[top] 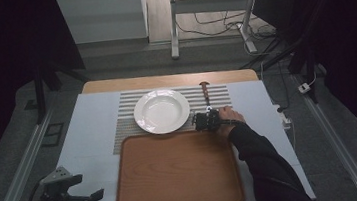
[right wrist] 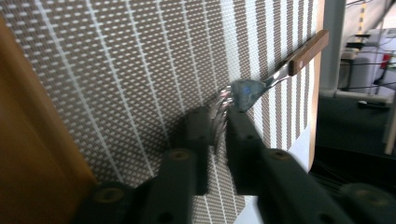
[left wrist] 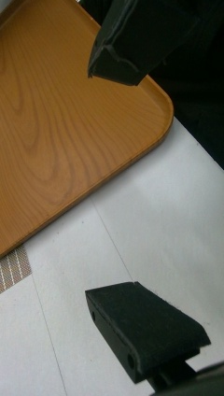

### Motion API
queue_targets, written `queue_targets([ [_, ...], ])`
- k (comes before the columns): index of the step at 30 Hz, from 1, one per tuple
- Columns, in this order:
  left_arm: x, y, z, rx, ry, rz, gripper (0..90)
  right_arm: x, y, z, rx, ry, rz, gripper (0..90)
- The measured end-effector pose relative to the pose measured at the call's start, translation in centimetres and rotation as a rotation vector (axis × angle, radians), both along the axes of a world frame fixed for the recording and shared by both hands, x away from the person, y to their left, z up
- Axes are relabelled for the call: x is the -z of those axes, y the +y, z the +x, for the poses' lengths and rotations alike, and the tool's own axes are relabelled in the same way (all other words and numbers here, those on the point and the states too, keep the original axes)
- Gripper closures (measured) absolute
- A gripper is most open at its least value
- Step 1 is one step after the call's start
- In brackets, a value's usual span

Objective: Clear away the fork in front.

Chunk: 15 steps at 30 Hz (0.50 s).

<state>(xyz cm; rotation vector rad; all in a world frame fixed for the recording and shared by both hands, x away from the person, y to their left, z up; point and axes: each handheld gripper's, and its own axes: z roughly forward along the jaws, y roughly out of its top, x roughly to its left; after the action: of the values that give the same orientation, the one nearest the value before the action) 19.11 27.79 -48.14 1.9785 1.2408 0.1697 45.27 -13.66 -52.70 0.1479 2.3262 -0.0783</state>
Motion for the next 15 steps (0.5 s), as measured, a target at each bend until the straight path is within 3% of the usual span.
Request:
queue_targets([
  [2, 0.0, 0.0, 0.0, 0.0, 0.0, 0.0, 0.0, 0.5, 0.0, -0.2, -0.025, -0.045, -0.011, 86.9],
  [3, 0.0, 0.0, 0.0, 0.001, 0.001, -0.001, 0.0, 0.5, 0.2, -0.4, -0.024, -0.065, -0.045, 87.8],
  [6, 0.0, 0.0, 0.0, 0.001, 0.002, -0.001, 0.0, 0.1, 0.2, -0.6, -0.025, -0.114, -0.039, 89.7],
  [7, 0.0, 0.0, 0.0, 0.002, 0.002, 0.0, 0.0, -0.2, 0.2, -0.6, -0.018, -0.11, -0.04, 89.8],
  [8, 0.0, 0.0, 0.0, 0.002, 0.002, 0.0, 0.0, -0.4, 0.1, -0.5, -0.025, -0.078, -0.012, 89.9],
  [9, 0.0, 0.0, 0.0, 0.003, 0.001, 0.0, 0.0, -0.4, 0.0, -0.6, -0.022, -0.105, 0.0, 90.0],
  [10, 0.0, 0.0, 0.0, 0.003, 0.001, 0.0, 0.0, -0.6, 0.1, -0.6, -0.015, -0.091, -0.008, 90.0],
  [12, 0.0, 0.0, 0.0, 0.003, 0.001, 0.0, 0.0, -0.8, 0.0, -0.9, -0.012, -0.112, -0.022, 90.0],
  [13, 0.0, 0.0, 0.0, 0.003, 0.002, -0.001, 0.0, -0.9, -0.1, -0.8, -0.022, -0.08, 0.0, 90.0],
  [15, 0.0, 0.0, 0.0, 0.003, 0.002, -0.001, 0.0, -1.1, 0.0, -1.1, -0.017, -0.104, -0.015, 90.0],
])
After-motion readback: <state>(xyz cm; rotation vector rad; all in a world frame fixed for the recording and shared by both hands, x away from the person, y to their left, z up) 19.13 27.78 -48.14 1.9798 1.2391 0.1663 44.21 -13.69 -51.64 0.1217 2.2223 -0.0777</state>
